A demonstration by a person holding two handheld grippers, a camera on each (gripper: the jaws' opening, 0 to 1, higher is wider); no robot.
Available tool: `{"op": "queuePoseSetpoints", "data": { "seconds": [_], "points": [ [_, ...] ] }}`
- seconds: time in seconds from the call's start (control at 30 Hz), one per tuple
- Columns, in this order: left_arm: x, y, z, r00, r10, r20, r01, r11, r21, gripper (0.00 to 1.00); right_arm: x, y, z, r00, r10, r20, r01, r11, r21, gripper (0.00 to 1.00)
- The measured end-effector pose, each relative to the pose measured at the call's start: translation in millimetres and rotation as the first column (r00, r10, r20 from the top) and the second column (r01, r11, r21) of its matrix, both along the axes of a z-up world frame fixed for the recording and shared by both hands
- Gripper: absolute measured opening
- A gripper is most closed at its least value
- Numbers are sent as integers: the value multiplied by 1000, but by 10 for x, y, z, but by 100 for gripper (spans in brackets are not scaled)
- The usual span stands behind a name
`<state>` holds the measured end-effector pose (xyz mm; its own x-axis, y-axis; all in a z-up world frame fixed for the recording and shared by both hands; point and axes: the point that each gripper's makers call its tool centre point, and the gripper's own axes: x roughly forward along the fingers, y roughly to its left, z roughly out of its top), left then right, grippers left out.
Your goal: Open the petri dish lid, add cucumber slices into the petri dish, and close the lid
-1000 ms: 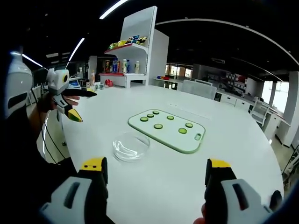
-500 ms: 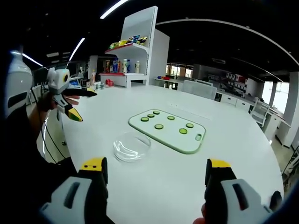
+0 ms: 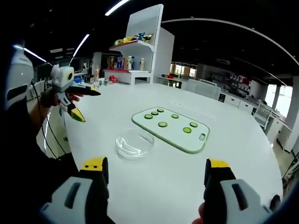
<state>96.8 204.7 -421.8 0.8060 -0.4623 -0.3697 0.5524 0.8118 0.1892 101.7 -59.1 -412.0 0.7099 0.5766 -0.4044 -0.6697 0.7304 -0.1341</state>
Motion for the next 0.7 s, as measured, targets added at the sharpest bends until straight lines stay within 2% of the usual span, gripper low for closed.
{"op": "queuePoseSetpoints", "data": {
  "seconds": [0.07, 0.13, 0.2, 0.27, 0.4, 0.43, 0.53, 0.57, 0.63, 0.7],
  "points": [
    [-4, -35, -18, 1000, -18, -5, 18, 1000, -2, 95, 9, 4, -17, 1000, 3, -2, -3, 1000, 0, 79],
    [-58, -151, -29, 997, -83, -8, 83, 996, 10, 95, 16, -2, -47, 1000, 10, 1, -10, 999, -42, 79],
    [-87, -226, -22, 993, -114, -8, 114, 993, 12, 95, 11, 12, -55, 1000, 27, 16, -26, 997, -72, 79],
    [-96, -283, -8, 990, -142, 4, 142, 990, 16, 95, 9, 26, -60, 999, 35, 14, -34, 997, -69, 79],
    [-80, -438, 20, 975, -219, 37, 220, 975, -32, 95, 28, 92, -105, 998, 66, -6, -66, 997, -42, 79],
    [-81, -478, 4, 969, -245, 30, 247, 968, -48, 95, 42, 102, -118, 998, 68, -8, -69, 997, -39, 79],
    [-50, -513, -29, 962, -272, 36, 274, 961, -39, 94, 87, 137, -154, 996, 87, 3, -87, 995, -43, 78],
    [-44, -532, -37, 954, -294, 51, 295, 955, -19, 94, 94, 145, -161, 996, 93, 4, -93, 995, -42, 78],
    [-42, -579, -68, 939, -335, 73, 337, 941, -20, 93, 109, 197, -166, 991, 131, 5, -131, 991, -12, 78],
    [-46, -604, -132, 933, -356, 52, 358, 933, -39, 93, 85, 267, -157, 985, 169, -26, -167, 984, 67, 76]
  ]
}}
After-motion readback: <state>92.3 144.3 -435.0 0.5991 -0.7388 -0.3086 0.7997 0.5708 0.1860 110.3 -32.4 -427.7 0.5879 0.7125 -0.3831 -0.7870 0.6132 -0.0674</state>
